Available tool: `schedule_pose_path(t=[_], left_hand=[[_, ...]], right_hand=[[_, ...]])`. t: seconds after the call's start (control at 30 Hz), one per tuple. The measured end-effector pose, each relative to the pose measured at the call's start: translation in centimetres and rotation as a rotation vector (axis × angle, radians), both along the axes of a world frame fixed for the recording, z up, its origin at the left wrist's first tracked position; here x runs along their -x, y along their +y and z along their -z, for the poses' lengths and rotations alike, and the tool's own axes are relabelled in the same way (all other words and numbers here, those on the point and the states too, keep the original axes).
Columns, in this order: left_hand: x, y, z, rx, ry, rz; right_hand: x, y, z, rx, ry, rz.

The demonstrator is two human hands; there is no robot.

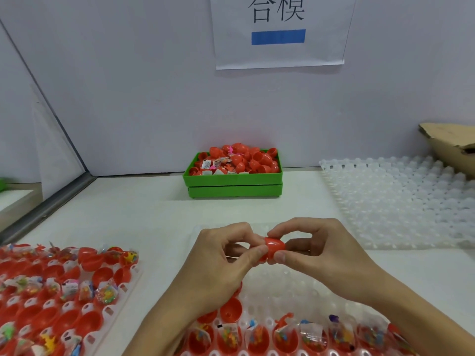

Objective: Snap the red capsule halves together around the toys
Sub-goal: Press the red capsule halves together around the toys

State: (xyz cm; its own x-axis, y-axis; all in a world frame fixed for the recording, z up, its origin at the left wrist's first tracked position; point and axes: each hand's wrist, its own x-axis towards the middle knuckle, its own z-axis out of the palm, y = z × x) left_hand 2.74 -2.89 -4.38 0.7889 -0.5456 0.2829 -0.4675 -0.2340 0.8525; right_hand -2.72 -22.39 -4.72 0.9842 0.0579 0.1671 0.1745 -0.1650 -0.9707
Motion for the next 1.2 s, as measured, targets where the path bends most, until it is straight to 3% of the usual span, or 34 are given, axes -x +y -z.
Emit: schedule_pose_path(t=[0.3,0.7,1.07,1.2], left_hand=[[0.16,-0.08,-0.13,0.027,0.011,-0.025],[0.07,0.12,-0.63,0.154,0.324,-0.03],[0.12,0.22,-0.88,0.096,0.112,0.003],[0.05,0.08,-0.79,0.138,0.168,-0.022]], right_hand=[[0.04,0.08,-0.25,-0.004,-0.006,0.03],[0.13,0.28,-0.19,0.018,-0.032,-0.012],[-0.07,0.02,0.05,-0.075,-0.06,0.028],[-0.04,0.09,0.08,-0.082,-0.078,0.025]])
